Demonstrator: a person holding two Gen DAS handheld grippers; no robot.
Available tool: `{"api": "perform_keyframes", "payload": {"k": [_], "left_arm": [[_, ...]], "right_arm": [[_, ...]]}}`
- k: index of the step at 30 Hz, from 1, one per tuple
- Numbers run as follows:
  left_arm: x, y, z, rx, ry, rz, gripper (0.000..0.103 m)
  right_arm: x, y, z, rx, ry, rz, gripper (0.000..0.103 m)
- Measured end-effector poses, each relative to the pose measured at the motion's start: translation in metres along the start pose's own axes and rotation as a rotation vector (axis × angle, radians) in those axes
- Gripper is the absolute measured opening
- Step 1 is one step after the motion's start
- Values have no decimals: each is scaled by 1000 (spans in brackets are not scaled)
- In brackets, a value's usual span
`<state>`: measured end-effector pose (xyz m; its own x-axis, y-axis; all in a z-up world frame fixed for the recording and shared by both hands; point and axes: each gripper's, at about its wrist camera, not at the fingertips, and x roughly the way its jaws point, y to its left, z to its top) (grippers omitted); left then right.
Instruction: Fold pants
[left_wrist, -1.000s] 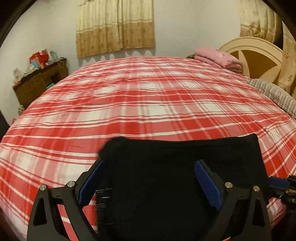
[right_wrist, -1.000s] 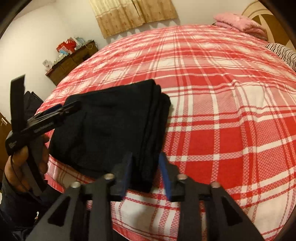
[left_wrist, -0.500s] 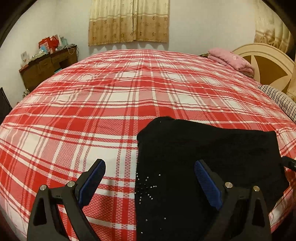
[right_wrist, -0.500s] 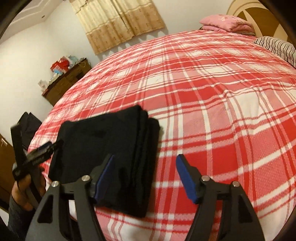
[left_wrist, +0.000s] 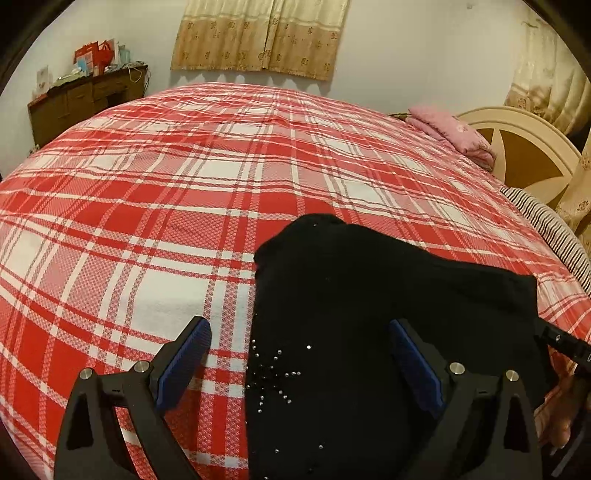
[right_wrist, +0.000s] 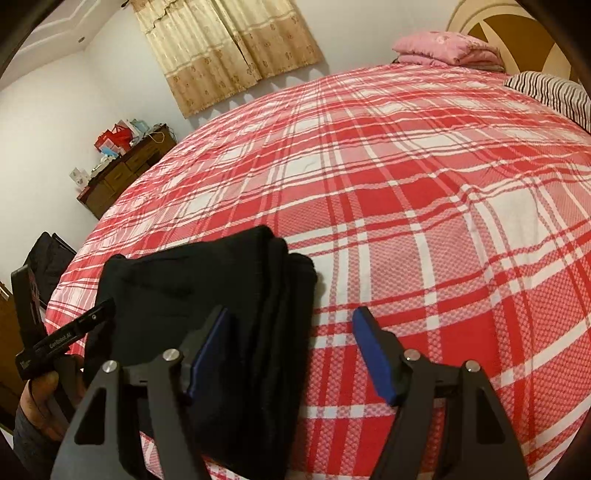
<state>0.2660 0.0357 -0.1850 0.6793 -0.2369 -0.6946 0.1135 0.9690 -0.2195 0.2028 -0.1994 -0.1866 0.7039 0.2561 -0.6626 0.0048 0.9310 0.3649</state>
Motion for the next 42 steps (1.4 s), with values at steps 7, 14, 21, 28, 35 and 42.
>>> {"api": "perform_keyframes", "payload": {"k": [7,14,21,28,35,42], "left_arm": [[-5,9,-3,19,-10,-99,97],[-8,4,-2,25,-1,-162,74],[-4,8,1,8,16,-187,74],[-12,13,3,-39,11,-246,27],[-37,18,2,-65,-59,-257,14],[-77,57,16,-125,-158,-198,14]], "right_arm": [[3,1,-2,14,19,73,60],[6,-2,-2,29,18,82,58],[7,-11,0,86,23,119,56],[8,0,4,68,12,162,30],[-23,29,8,-29,-58,206,27],[-6,73,36,-158,-22,225,27]]}}
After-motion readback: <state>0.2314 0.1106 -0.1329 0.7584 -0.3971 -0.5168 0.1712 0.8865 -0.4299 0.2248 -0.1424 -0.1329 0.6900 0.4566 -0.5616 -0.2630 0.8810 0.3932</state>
